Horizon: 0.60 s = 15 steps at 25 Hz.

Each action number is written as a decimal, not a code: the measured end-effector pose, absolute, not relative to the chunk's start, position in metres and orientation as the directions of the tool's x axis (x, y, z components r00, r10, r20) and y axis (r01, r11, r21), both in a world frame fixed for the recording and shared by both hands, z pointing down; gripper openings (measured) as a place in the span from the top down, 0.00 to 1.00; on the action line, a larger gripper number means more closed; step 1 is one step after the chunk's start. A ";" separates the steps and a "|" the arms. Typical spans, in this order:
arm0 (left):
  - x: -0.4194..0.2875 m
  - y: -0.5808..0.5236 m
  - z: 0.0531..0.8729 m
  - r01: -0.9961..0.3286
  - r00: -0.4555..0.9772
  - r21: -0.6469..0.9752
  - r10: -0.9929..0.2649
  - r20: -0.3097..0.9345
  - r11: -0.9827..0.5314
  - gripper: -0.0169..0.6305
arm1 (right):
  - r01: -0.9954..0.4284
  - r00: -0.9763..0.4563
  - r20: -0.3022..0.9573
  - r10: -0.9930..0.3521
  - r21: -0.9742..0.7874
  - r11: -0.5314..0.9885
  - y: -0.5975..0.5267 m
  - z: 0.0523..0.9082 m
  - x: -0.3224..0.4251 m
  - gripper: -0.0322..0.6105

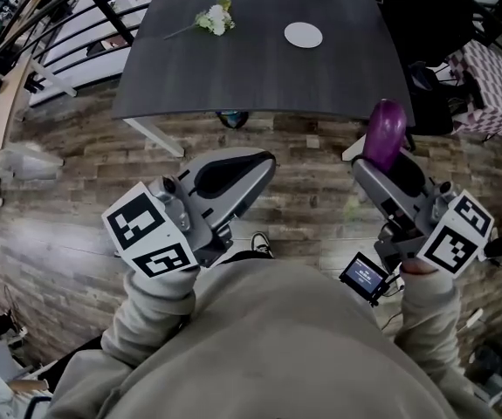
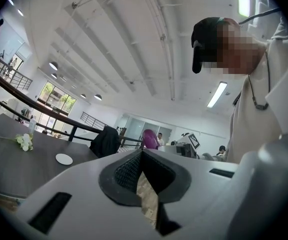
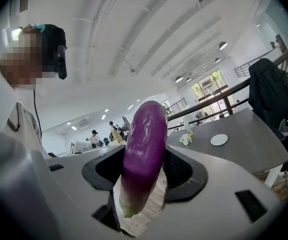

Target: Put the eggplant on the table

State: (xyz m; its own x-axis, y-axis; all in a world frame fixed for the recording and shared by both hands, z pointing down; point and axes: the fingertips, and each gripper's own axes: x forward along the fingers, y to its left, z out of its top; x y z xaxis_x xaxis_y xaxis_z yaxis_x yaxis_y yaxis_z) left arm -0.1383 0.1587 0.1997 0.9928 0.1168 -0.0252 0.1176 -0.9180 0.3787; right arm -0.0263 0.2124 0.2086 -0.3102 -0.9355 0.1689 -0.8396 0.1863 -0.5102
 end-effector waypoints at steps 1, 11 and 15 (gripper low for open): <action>-0.139 0.152 0.201 0.122 0.992 0.381 0.120 -0.027 -0.917 0.97 | -0.841 -0.307 0.174 -0.935 -0.509 0.182 0.206 0.209 -0.027 0.58; -0.158 0.097 0.224 0.127 0.992 0.424 0.122 -0.039 -0.897 0.97 | -0.852 -0.297 0.251 -0.921 -0.506 0.137 0.149 0.216 -0.044 0.58; -0.161 0.099 0.229 0.128 0.992 0.427 0.116 -0.054 -0.895 0.97 | -0.853 -0.320 0.254 -0.913 -0.497 0.161 0.144 0.210 -0.050 0.58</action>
